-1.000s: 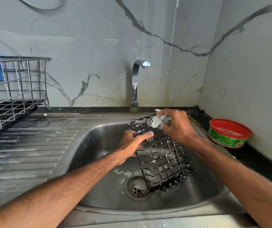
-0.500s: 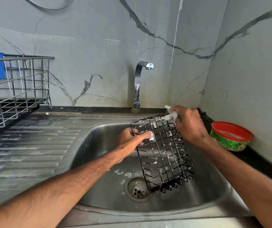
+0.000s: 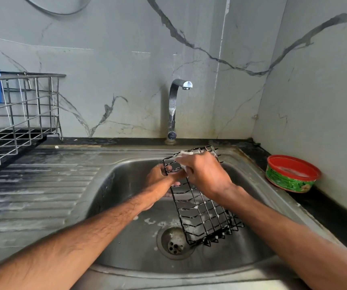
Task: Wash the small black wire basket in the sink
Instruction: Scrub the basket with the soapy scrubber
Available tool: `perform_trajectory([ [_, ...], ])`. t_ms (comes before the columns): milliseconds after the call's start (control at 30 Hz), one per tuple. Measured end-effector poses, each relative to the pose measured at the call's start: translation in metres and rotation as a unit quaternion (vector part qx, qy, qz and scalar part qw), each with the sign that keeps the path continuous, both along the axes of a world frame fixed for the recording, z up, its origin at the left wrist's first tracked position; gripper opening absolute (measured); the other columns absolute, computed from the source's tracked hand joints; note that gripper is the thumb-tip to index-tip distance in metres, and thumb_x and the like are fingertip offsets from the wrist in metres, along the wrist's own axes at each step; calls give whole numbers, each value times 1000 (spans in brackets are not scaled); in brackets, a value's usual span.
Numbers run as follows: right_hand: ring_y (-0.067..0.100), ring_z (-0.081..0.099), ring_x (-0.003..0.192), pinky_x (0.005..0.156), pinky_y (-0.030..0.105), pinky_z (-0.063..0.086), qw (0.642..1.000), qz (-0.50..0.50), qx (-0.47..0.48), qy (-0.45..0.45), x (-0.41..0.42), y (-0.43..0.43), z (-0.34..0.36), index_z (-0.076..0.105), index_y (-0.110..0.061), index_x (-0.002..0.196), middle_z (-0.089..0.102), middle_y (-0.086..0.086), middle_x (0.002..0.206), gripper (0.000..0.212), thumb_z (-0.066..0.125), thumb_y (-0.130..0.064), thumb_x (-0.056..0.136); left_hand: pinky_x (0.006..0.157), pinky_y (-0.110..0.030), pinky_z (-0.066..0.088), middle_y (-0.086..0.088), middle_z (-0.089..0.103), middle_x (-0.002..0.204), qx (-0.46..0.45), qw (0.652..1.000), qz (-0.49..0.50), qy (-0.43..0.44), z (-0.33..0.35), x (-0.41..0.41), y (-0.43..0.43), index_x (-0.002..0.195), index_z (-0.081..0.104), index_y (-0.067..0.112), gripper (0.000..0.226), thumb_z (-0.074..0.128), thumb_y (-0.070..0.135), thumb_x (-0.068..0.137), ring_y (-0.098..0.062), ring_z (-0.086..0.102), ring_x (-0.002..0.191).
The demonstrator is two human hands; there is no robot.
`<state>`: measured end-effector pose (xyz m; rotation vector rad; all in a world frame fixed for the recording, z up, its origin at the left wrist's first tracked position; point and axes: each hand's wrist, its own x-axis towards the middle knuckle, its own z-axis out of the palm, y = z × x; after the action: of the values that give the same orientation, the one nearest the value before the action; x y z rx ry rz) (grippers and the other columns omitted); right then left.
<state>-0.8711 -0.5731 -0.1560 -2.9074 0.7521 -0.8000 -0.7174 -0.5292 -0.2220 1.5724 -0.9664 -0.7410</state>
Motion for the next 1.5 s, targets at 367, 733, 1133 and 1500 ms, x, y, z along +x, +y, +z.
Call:
perform_trajectory([
  [367, 7, 65, 64, 56, 20, 57, 986, -140, 69, -51, -44, -59, 1, 69, -16, 125, 68, 10, 129, 38, 60, 3, 94, 74, -44, 65, -2, 74, 115, -3, 999, -15, 48, 0, 6, -4, 134, 52, 13, 99, 88, 58, 53, -12, 77, 96],
  [733, 19, 66, 69, 71, 31, 60, 992, -112, 45, -48, -6, -11, -5, 78, -23, 101, 74, 9, 83, 37, 58, 5, 88, 72, -44, 66, 0, 75, 119, -25, 999, -8, 22, -2, 4, -2, 138, 50, 14, 106, 81, 72, 55, -7, 77, 91],
  [1133, 14, 70, 61, 55, 24, 59, 989, -92, 101, -62, -22, -23, 8, 77, -10, 87, 73, 4, 78, 17, 68, 4, 88, 80, -52, 66, 11, 73, 117, -24, 999, -22, 7, 2, 4, 1, 122, 58, 25, 91, 75, 83, 55, -8, 76, 98],
  [1500, 11, 69, 58, 49, 26, 59, 980, -139, 100, -102, -34, -44, -4, 75, -9, 102, 74, 2, 83, 20, 69, 2, 87, 84, -54, 64, 7, 73, 115, -30, 999, -32, 13, 3, 1, 4, 114, 58, 25, 76, 75, 76, 60, -13, 75, 99],
])
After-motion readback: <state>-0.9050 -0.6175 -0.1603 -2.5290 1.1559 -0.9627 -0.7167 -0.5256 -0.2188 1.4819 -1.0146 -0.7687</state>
